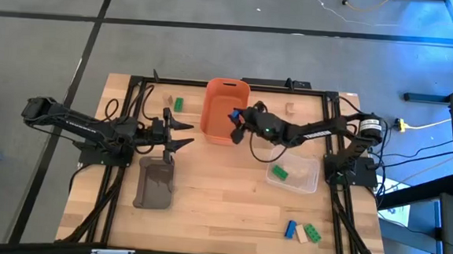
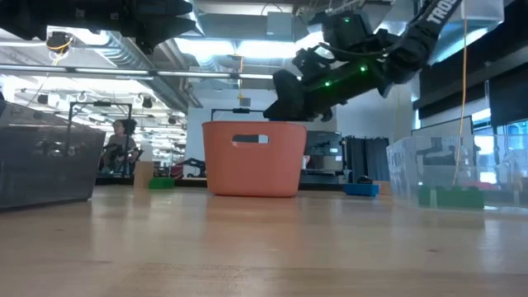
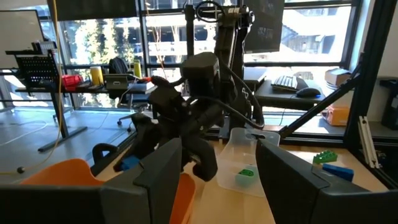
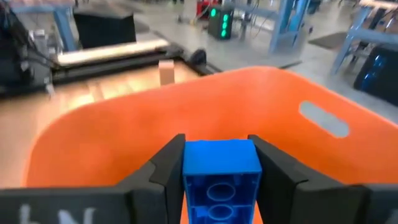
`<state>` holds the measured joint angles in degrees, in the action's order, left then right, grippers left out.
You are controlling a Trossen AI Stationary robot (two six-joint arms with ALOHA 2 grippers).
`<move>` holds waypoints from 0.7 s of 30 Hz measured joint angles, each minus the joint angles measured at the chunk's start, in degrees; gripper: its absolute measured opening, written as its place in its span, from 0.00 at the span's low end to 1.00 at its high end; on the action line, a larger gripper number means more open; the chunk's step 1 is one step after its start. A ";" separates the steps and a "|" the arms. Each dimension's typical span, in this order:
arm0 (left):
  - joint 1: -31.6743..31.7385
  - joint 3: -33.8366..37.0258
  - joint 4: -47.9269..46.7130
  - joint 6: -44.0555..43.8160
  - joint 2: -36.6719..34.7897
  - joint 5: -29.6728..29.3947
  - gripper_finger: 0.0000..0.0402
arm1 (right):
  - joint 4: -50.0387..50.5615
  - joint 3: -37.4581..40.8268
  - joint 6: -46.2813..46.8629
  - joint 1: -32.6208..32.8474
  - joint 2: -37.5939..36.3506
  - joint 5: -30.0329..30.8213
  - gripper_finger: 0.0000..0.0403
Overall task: Sort & place blocks by color
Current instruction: Put the top left blue game piece into the orange bin, then put the top blue game piece into the orange bin
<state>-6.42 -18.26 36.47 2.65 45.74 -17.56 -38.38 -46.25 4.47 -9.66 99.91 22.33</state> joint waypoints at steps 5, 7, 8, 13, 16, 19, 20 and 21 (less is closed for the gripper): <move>0.00 0.00 0.00 -0.02 0.00 0.02 0.50 | 4.99 -2.89 -0.02 0.01 0.07 -0.11 0.37; 0.00 0.00 0.02 -0.02 0.00 0.02 0.50 | 5.69 -3.34 -0.02 0.01 0.05 -0.78 0.45; 0.00 0.00 0.00 -0.02 0.00 0.02 0.50 | 5.75 -3.40 -0.02 0.01 0.07 -1.15 0.49; 0.01 0.00 -0.01 -0.52 0.00 0.02 0.50 | 5.80 -3.80 -0.32 0.01 0.05 -1.48 0.68; 0.02 0.00 -0.12 -0.57 0.00 0.02 0.50 | 7.19 -3.80 -2.21 0.01 -0.62 -1.45 0.73; 0.00 -0.02 -1.80 -0.63 0.00 0.02 0.50 | 14.45 -3.80 -5.87 0.03 -4.79 0.53 0.74; 0.00 -0.01 -2.20 -0.63 0.02 0.02 0.50 | 17.99 -3.80 -6.35 0.05 -6.88 1.85 0.75; 0.00 -0.01 -2.39 -0.66 0.02 0.02 0.50 | 21.67 -3.68 -6.58 0.05 -9.14 3.26 0.75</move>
<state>-6.42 -18.27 34.09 1.99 45.76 -17.54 -16.70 -49.93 -2.11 -9.61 90.78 25.58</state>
